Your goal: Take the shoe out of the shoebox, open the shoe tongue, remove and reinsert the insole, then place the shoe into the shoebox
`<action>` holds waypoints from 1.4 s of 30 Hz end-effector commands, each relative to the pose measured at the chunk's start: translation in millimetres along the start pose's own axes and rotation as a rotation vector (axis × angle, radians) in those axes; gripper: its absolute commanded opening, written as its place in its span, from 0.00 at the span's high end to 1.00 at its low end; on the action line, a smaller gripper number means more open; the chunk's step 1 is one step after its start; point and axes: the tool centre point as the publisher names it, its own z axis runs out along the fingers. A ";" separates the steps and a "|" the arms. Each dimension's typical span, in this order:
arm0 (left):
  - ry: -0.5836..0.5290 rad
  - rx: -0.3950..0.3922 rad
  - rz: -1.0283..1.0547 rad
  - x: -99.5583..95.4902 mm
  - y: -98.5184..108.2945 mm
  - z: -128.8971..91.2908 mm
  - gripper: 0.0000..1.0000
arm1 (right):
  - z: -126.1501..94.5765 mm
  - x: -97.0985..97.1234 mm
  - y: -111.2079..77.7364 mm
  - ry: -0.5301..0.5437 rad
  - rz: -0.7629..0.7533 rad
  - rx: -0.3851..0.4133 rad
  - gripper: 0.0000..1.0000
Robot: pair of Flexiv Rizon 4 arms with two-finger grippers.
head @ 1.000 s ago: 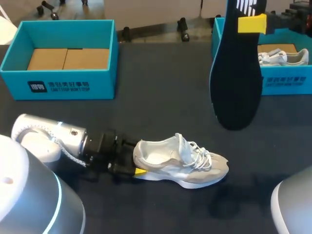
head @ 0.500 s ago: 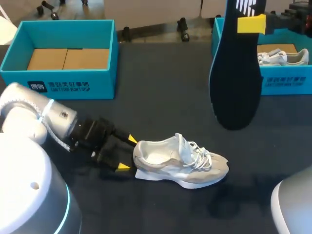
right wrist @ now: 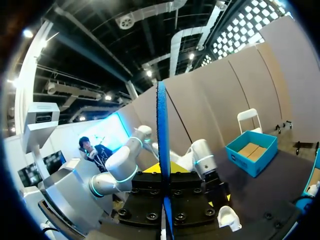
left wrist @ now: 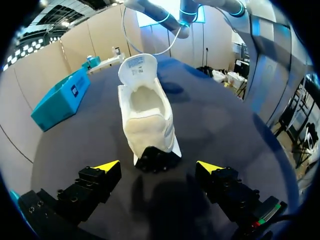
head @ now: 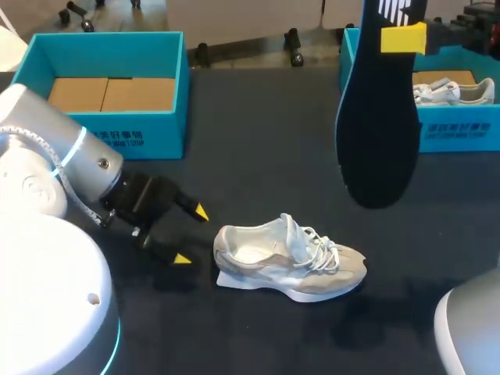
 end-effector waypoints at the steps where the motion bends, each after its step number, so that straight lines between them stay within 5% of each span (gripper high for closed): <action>1: -0.005 -0.092 -0.001 4.0 -4.1 -4.7 0.00 | 2.3 -2.4 3.1 0.002 0.001 0.006 1.00; 8: -0.005 -0.092 -0.001 4.0 -4.1 -4.7 0.00 | 2.3 -2.4 3.1 0.002 0.001 0.006 1.00; 16: -0.039 -0.337 -0.036 0.0 -24.0 -7.0 0.00 | 2.3 -2.4 3.1 0.002 0.001 0.006 1.00; 22: 0.079 -0.389 -0.102 -0.7 -31.8 -7.8 0.00 | 2.3 -2.4 3.1 0.002 0.001 0.006 1.00; 29: 0.031 -0.518 -0.069 -1.2 -28.7 -6.5 0.00 | 2.3 -2.4 3.1 0.002 0.001 0.006 1.00; 42: -0.004 -0.587 -0.152 -0.6 -28.8 -5.3 0.00 | 2.3 -2.4 3.1 0.002 0.001 0.006 1.00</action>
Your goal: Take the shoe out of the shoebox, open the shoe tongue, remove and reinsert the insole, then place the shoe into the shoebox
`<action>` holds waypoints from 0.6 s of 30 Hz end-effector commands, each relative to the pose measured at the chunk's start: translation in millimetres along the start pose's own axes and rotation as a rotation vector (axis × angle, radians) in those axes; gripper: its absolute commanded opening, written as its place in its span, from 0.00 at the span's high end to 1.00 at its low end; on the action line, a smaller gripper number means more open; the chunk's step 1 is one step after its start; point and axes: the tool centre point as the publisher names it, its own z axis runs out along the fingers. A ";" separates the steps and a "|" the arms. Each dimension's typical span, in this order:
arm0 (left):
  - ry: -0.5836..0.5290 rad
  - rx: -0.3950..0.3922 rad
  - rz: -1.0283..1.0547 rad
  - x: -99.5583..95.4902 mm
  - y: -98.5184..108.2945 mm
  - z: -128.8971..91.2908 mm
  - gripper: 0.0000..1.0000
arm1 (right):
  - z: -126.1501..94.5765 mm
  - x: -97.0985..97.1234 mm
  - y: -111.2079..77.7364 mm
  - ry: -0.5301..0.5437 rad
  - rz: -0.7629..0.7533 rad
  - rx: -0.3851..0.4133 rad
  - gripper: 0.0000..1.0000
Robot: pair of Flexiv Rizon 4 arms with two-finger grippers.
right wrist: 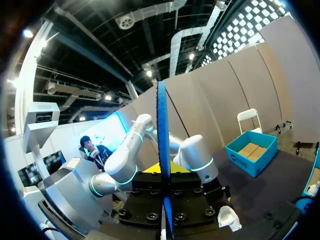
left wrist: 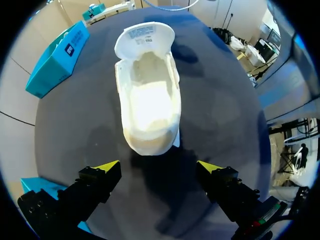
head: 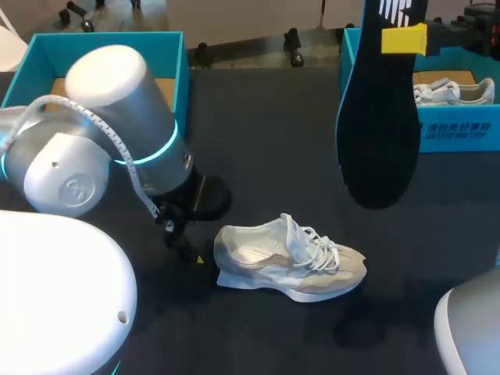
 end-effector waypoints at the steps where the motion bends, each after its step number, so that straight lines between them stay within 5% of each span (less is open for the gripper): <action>1: -0.003 -0.068 0.001 -1.0 -4.1 -3.1 0.00 | 2.9 -2.1 4.0 0.002 0.002 0.007 1.00; 8: 0.011 -0.051 -0.015 -4.7 -9.6 -15.6 0.00 | 2.9 -2.1 4.0 0.002 0.002 0.007 1.00; 18: -0.049 0.009 0.039 -21.2 -52.4 -31.1 0.00 | 2.9 -2.1 4.0 0.002 0.002 0.007 1.00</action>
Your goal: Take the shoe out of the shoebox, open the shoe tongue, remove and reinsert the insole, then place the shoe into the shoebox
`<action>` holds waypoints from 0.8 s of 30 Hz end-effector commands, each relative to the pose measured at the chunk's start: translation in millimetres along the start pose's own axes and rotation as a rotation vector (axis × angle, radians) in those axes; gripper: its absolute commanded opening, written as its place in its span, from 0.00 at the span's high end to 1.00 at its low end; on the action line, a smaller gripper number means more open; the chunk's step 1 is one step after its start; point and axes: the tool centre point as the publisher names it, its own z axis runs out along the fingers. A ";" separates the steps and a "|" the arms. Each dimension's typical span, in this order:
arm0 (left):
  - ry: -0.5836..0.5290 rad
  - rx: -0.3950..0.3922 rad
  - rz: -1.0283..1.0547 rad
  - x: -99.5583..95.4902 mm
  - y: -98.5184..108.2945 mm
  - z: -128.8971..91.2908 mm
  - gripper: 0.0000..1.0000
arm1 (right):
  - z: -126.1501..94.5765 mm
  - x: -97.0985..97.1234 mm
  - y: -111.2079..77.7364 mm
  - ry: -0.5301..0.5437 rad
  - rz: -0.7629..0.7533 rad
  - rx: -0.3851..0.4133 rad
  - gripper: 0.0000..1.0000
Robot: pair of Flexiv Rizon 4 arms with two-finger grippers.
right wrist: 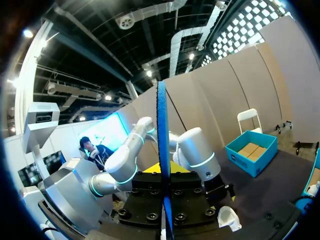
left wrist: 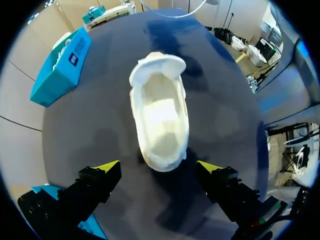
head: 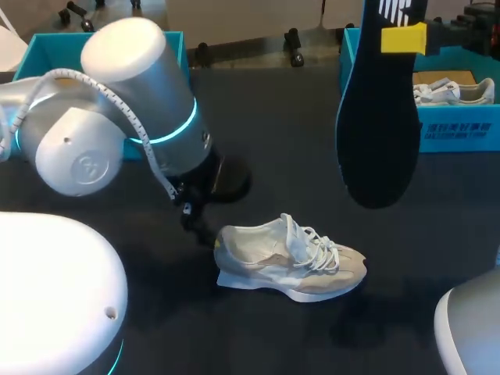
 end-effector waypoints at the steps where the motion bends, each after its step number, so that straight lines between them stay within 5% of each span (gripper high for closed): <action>1: -0.017 -0.012 0.013 -4.0 -16.0 1.9 0.00 | 2.5 -1.9 3.4 0.002 0.002 0.006 1.00; 20: -0.034 -0.065 -0.005 -42.0 -62.9 53.3 0.00 | 2.5 -1.9 3.4 0.002 0.002 0.006 1.00; 24: -0.032 -0.075 0.002 -42.0 -68.0 62.2 0.07 | 2.5 -1.9 3.4 0.002 0.002 0.006 1.00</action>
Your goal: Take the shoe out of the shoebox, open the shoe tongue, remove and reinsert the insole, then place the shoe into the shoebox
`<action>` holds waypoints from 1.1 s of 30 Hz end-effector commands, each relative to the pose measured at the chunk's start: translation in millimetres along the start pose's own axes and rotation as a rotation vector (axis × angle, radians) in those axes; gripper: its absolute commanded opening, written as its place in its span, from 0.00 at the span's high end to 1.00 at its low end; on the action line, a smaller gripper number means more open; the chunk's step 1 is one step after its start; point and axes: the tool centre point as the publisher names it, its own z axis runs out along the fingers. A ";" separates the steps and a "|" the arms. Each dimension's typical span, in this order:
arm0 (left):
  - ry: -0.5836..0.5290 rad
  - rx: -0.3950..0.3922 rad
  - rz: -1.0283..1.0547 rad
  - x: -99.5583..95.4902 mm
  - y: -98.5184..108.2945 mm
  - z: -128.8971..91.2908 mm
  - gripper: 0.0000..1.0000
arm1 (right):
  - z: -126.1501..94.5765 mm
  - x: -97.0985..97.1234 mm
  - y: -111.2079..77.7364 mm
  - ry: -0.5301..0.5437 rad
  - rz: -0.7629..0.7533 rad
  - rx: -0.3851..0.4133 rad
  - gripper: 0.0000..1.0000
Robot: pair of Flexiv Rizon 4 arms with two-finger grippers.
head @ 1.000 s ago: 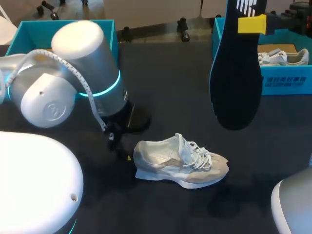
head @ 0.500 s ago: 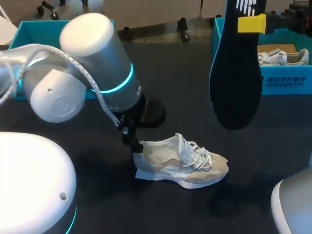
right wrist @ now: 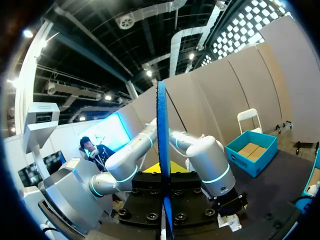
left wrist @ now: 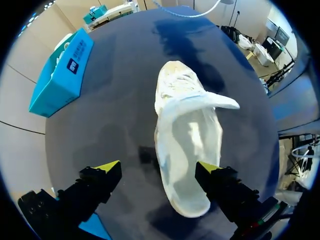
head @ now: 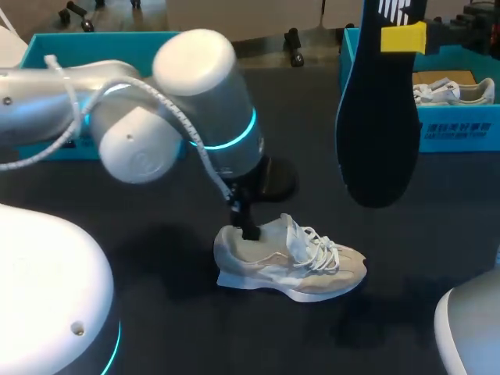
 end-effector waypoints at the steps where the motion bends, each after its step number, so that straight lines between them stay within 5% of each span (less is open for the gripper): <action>1: 0.006 -0.045 0.004 -4.9 -13.8 19.1 0.06 | 2.3 -1.5 2.8 0.001 0.002 0.005 1.00; 6: 0.006 -0.054 -0.006 -8.5 -19.1 30.8 0.28 | 2.3 -1.5 2.8 0.001 0.002 0.005 1.00; 12: 0.009 -0.067 -0.014 -8.7 -19.3 40.7 0.28 | 2.3 -1.5 2.8 0.001 0.002 0.005 1.00; 16: 0.022 -0.077 -0.027 -5.3 -15.5 46.7 0.42 | 2.3 -1.5 2.8 0.001 0.002 0.005 1.00; 19: 0.030 -0.080 -0.035 -3.1 -13.5 51.2 0.39 | 2.3 -1.5 2.8 0.001 0.002 0.005 1.00; 24: 0.043 -0.078 -0.048 -1.8 -12.7 54.1 0.48 | 2.3 -1.5 2.8 0.001 0.002 0.005 1.00; 26: 0.046 -0.075 -0.051 -1.1 -12.4 54.3 0.60 | 2.3 -1.5 2.8 0.001 0.002 0.005 1.00; 28: 0.048 -0.074 -0.052 -0.2 -12.0 54.2 1.00 | 2.3 -1.5 2.8 0.001 0.002 0.005 1.00; 33: 0.048 -0.075 -0.048 1.3 -10.9 54.6 1.00 | 2.3 -1.5 2.8 0.001 0.002 0.005 1.00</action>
